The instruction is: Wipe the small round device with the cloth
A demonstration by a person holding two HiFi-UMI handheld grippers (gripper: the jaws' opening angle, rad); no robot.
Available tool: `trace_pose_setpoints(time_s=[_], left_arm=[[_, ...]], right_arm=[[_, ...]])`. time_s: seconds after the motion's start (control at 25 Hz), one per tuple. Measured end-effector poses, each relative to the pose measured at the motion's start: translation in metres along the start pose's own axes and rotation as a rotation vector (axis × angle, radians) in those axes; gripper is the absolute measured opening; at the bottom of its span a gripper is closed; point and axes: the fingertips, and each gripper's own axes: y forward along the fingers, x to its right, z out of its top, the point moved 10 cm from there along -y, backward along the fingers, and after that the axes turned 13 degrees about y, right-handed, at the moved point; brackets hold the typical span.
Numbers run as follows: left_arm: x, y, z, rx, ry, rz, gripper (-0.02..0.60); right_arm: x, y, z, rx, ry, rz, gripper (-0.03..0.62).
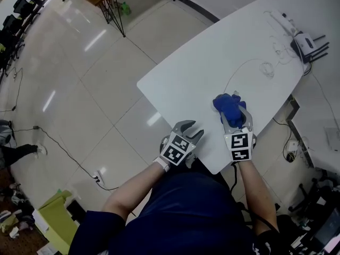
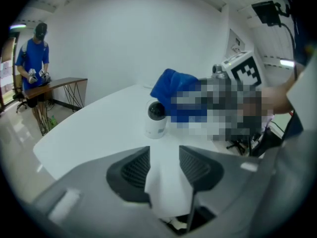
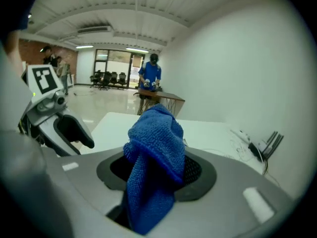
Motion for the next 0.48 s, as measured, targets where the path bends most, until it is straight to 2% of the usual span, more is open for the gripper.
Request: trace_pose_setpoints(time_s=[0.12,0.2,0.32,0.48], left_arm=[[-0.001,-0.007,-0.005,-0.008,0.000,0.014,0.179],[-0.003,-0.010,-0.009,-0.018,-0.011,0.023,0.179],[-0.003,-0.011,-0.015,-0.032,-0.023,0.028,0.179],[0.000,-0.011,-0.019,-0.041,-0.031,0.020,0.178]], right_arm=[[-0.030,0.005,-0.007,-0.044,-0.152,0.034,0.204],[-0.043,0.010,-0.020,-0.079,-0.199,0.051,0.204],[-0.049,0.020,-0.040,-0.133,-0.184,0.065,0.204],[-0.046,0.034,-0.064,-0.223,-0.089,0.069,0.204]])
